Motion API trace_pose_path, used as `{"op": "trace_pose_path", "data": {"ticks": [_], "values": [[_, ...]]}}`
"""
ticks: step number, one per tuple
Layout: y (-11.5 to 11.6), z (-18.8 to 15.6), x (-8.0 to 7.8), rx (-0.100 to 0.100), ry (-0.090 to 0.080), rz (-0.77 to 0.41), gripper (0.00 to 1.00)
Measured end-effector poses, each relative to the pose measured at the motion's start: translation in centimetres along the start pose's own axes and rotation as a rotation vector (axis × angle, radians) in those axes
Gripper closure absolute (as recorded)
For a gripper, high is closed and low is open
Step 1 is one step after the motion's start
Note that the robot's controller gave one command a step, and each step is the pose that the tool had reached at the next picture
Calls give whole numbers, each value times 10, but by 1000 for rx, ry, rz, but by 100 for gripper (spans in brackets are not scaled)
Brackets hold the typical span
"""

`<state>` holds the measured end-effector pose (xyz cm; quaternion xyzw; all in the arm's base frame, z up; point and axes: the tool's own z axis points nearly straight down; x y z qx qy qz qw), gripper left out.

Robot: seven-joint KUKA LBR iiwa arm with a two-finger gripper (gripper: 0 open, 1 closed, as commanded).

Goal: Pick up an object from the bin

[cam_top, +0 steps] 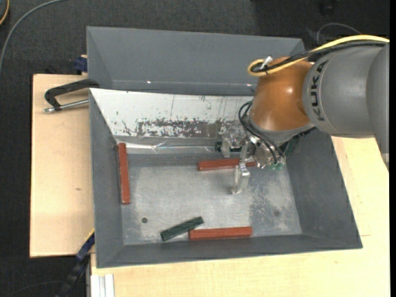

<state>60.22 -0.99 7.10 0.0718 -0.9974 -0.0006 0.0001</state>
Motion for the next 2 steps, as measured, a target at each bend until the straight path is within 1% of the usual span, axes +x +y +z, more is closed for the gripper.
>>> {"op": "trace_pose_path", "data": {"ticks": [1, 2], "values": [[0, 0, -1, 0, -5, 0, 100], [7, -160, 11, 3, -15, -45, 100]]}}
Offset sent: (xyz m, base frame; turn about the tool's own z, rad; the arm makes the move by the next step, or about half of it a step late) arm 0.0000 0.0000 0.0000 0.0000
